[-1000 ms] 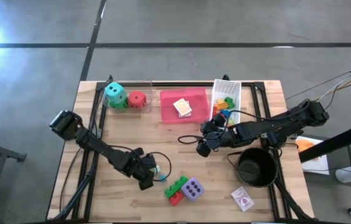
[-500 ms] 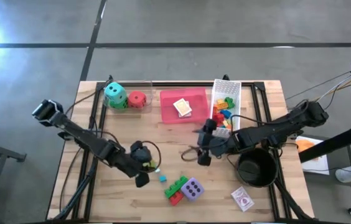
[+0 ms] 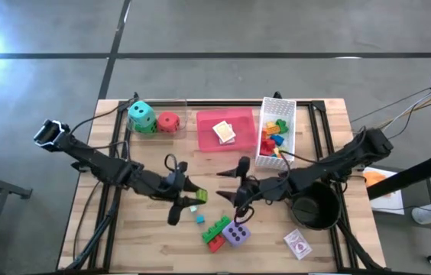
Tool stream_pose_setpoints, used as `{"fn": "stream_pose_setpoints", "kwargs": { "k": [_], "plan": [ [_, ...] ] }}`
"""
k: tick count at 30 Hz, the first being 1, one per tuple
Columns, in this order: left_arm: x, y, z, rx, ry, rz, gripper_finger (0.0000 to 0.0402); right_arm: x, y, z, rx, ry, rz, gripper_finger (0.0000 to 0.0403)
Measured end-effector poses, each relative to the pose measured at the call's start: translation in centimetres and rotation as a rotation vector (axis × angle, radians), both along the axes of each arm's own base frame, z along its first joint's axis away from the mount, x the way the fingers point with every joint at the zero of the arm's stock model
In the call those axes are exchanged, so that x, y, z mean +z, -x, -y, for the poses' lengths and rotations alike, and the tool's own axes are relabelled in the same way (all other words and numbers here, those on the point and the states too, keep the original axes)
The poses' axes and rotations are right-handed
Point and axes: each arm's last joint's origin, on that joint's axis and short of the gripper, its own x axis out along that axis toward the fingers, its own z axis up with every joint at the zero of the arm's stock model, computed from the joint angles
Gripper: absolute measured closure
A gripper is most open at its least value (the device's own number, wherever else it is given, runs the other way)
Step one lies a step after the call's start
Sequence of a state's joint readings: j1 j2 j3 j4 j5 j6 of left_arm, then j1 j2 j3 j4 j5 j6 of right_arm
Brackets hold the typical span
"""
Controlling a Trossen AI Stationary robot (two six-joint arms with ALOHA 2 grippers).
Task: Pick & Place Toys
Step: Put the small green game piece into the white bin
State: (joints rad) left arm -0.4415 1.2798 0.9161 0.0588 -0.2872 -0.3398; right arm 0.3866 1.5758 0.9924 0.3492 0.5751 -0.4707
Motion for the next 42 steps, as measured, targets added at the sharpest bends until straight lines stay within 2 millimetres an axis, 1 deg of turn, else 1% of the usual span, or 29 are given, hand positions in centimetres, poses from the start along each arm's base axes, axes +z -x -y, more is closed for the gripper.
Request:
{"fn": "stream_pose_setpoints", "kwargs": {
  "k": [4, 7, 9, 13, 16, 21, 28, 36, 39, 42],
  "plan": [
    [0.0, -0.7, -1.6, 0.020, 0.038, -0.006, 0.0272, -0.5, -0.9, -0.4, 0.031, 0.159, 0.033, 0.0109],
    [0.2, -1.0, -2.4, -0.014, 0.066, 0.002, 0.0272, -0.6, -1.6, -0.7, 0.034, 0.191, 0.067, 0.0109],
    [0.3, -1.2, -2.7, -0.044, 0.088, 0.018, 0.0272, -0.1, -2.1, -0.8, 0.031, 0.181, 0.092, 0.0109],
    [0.3, -1.3, -2.9, -0.063, 0.105, 0.019, 0.0272, 1.3, -2.7, -1.2, 0.024, 0.154, 0.138, 0.0109],
    [0.4, -1.3, -2.9, -0.064, 0.107, 0.025, 0.0272, 1.8, -2.8, -1.6, 0.030, 0.132, 0.143, 0.0109],
    [0.4, -1.3, -2.9, -0.064, 0.107, 0.023, 0.0272, 2.0, -2.6, -2.1, 0.029, 0.107, 0.117, 0.0109],
    [0.8, -1.4, -3.0, -0.051, 0.143, 0.059, 0.0272, 2.2, -2.6, -2.1, 0.020, 0.116, 0.132, 0.0109],
    [0.6, -2.6, -3.3, -0.005, 0.239, 0.108, 0.0272, 3.0, -2.7, -2.2, 0.021, 0.151, 0.168, 0.0111],
    [0.5, -2.8, -3.6, 0.011, 0.247, 0.109, 0.0272, 3.0, -2.7, -2.3, 0.018, 0.158, 0.165, 0.0131],
    [0.6, -2.8, -3.7, 0.017, 0.251, 0.116, 0.0272, 2.9, -2.6, -2.3, -0.023, 0.177, 0.158, 0.0175]
  ]
}}
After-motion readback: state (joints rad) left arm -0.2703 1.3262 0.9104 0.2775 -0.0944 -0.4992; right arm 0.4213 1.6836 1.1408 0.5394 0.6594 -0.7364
